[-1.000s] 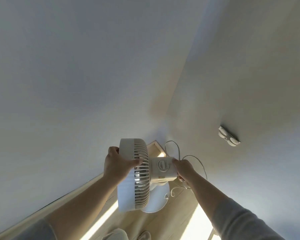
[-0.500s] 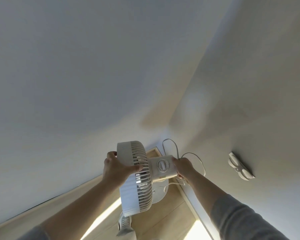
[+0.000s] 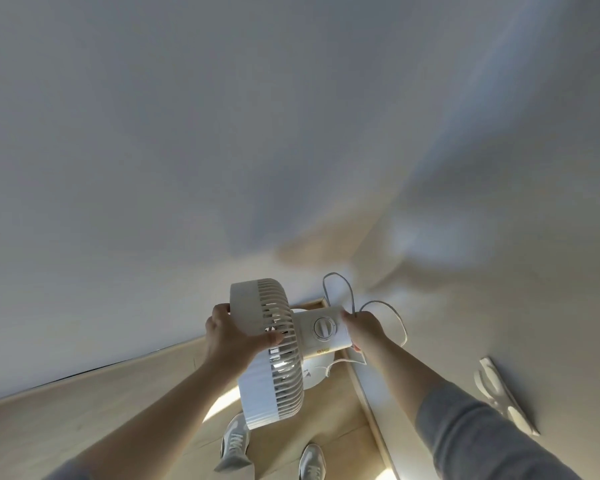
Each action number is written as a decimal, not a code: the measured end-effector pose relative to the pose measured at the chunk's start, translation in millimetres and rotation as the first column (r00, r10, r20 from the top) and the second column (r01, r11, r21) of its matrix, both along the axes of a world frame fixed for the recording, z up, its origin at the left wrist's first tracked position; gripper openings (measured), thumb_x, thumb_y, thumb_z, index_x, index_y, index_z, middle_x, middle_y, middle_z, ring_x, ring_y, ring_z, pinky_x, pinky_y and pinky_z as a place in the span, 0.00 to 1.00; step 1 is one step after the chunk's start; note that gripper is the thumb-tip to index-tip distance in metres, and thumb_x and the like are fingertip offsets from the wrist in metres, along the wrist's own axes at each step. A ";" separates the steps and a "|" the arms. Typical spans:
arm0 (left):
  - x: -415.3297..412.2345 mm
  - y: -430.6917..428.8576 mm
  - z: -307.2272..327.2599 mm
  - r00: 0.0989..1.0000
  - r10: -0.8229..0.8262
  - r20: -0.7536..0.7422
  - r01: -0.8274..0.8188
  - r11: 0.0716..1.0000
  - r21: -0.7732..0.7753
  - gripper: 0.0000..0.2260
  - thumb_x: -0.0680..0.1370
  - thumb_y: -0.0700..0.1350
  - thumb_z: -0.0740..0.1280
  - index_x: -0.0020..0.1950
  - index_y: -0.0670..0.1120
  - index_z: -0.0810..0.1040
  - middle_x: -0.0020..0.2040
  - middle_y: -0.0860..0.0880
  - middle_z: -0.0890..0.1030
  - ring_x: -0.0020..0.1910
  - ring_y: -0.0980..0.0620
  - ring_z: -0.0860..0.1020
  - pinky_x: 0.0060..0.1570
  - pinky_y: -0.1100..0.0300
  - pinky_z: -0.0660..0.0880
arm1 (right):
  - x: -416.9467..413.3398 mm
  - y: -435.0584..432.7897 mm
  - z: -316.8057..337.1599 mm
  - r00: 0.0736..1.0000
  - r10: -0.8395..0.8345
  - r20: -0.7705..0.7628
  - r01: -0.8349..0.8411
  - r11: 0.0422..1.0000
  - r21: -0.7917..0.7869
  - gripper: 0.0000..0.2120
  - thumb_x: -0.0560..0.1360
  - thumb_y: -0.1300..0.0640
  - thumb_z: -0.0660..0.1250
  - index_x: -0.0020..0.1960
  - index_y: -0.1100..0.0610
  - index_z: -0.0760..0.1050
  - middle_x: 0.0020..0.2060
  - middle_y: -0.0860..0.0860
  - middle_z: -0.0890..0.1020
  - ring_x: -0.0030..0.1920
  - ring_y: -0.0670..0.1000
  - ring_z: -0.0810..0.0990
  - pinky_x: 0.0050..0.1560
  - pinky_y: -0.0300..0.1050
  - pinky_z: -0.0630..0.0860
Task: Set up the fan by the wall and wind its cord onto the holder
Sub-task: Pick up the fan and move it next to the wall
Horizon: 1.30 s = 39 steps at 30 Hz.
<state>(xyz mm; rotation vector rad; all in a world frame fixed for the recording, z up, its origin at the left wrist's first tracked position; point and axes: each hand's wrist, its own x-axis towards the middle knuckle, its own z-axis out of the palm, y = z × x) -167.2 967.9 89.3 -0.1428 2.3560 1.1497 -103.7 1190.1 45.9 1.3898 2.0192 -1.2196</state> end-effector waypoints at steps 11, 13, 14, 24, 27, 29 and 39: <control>-1.3 14.1 -22.3 0.999 0.036 0.012 -0.035 0.999 -0.014 0.41 0.59 0.51 0.80 0.65 0.44 0.64 0.60 0.45 0.70 0.53 0.49 0.68 0.53 0.53 0.72 | -8.7 15.7 -23.7 0.997 0.078 0.008 -0.079 0.996 0.031 0.19 0.78 0.47 0.58 0.31 0.51 0.64 0.30 0.48 0.70 0.29 0.46 0.68 0.35 0.41 0.69; -0.4 17.5 -25.5 1.000 0.019 -0.001 -0.019 1.000 -0.001 0.40 0.60 0.49 0.80 0.66 0.44 0.63 0.60 0.45 0.69 0.53 0.51 0.66 0.52 0.55 0.69 | -6.3 17.0 -28.2 0.997 0.077 0.005 -0.077 0.997 0.033 0.18 0.78 0.47 0.58 0.31 0.51 0.65 0.30 0.48 0.70 0.29 0.46 0.68 0.33 0.41 0.68; 0.1 19.4 -27.5 1.000 0.012 -0.006 -0.012 1.000 0.000 0.40 0.60 0.49 0.80 0.66 0.44 0.63 0.61 0.45 0.69 0.53 0.51 0.66 0.51 0.56 0.68 | -5.1 18.0 -31.5 0.997 0.072 0.000 -0.072 0.997 0.032 0.18 0.79 0.47 0.58 0.31 0.50 0.65 0.30 0.48 0.70 0.29 0.46 0.68 0.34 0.41 0.69; -7.2 35.2 -32.9 1.000 0.000 -0.004 0.000 1.000 -0.026 0.41 0.61 0.50 0.79 0.67 0.44 0.62 0.61 0.45 0.68 0.53 0.52 0.65 0.51 0.57 0.67 | -12.9 32.9 -41.7 0.997 0.077 -0.024 -0.076 0.997 0.030 0.19 0.79 0.46 0.57 0.30 0.50 0.65 0.29 0.48 0.70 0.29 0.46 0.68 0.39 0.44 0.70; -11.2 34.2 -34.7 1.000 -0.025 0.006 0.025 0.999 -0.036 0.41 0.62 0.51 0.79 0.68 0.44 0.61 0.62 0.45 0.67 0.53 0.52 0.65 0.52 0.56 0.68 | -16.3 34.4 -44.7 0.997 0.070 -0.019 -0.069 0.998 0.011 0.19 0.79 0.46 0.57 0.31 0.50 0.65 0.29 0.48 0.70 0.29 0.46 0.68 0.36 0.42 0.70; -12.0 33.4 -35.3 0.999 -0.034 0.017 0.035 0.998 -0.048 0.41 0.62 0.52 0.78 0.68 0.44 0.61 0.63 0.45 0.67 0.54 0.52 0.65 0.53 0.55 0.68 | -18.0 34.8 -43.5 0.996 0.082 -0.020 -0.081 0.997 0.003 0.19 0.79 0.47 0.57 0.30 0.50 0.65 0.29 0.49 0.70 0.29 0.47 0.68 0.34 0.41 0.69; 4.3 26.1 -23.4 0.998 -0.036 -0.058 0.024 0.980 -0.197 0.36 0.70 0.53 0.72 0.70 0.40 0.58 0.69 0.40 0.63 0.62 0.42 0.69 0.59 0.49 0.71 | 26.4 36.3 -36.6 0.975 0.089 -0.203 -0.062 0.989 0.136 0.15 0.80 0.57 0.56 0.51 0.64 0.78 0.43 0.58 0.84 0.37 0.55 0.77 0.50 0.54 0.77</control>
